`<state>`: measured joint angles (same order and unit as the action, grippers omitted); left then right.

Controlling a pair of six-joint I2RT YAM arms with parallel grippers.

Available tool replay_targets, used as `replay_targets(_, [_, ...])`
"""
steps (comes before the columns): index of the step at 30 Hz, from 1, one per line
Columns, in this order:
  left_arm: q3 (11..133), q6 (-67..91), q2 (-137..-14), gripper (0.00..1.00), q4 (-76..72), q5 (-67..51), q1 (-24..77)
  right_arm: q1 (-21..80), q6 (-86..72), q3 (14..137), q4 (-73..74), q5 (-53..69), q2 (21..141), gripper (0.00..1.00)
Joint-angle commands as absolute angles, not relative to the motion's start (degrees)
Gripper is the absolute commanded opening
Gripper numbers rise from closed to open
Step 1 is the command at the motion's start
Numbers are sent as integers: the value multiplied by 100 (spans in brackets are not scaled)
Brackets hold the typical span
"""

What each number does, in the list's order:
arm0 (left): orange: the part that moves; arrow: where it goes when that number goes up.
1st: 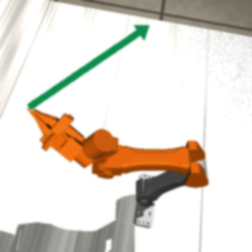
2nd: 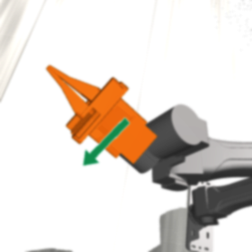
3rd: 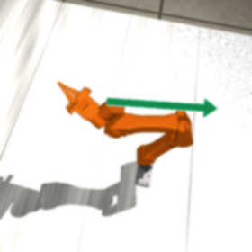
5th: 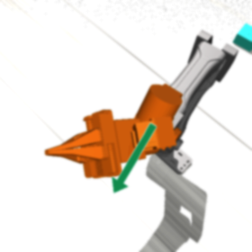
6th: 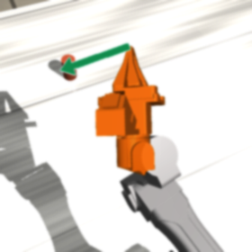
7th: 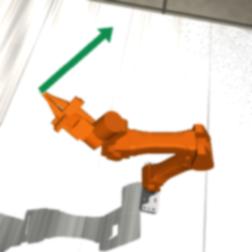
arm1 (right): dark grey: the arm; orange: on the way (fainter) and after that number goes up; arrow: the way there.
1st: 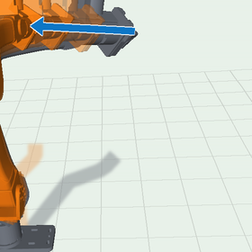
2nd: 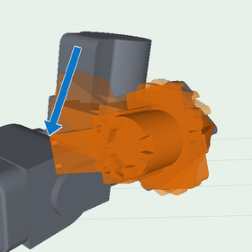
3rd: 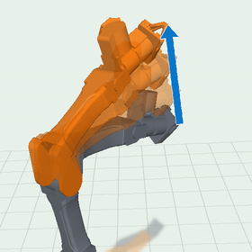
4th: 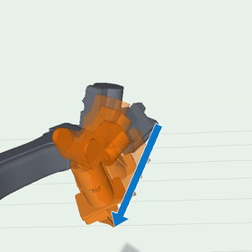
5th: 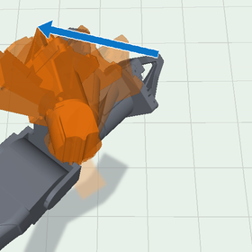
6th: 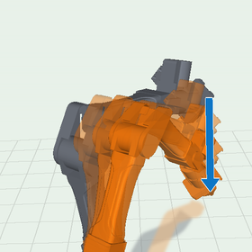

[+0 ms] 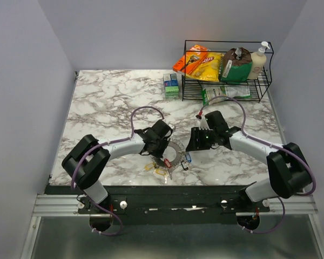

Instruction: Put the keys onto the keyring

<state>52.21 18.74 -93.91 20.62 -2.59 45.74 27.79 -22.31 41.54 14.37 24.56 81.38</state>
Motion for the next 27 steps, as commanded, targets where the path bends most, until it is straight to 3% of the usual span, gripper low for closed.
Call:
replay_targets(1, [4948,2180,-9624,0,2109,-299,4544,2804,-2259,4771,1178,1776,8735,54])
replay_targets(13, [5562,1828,-10115,0,2399,-44,4307,3392,-2399,4588,404,3137,9782,52])
replay_targets(27, [7092,1380,-11408,2,2391,-702,4122,4254,-3049,4271,88,3779,9607,49])
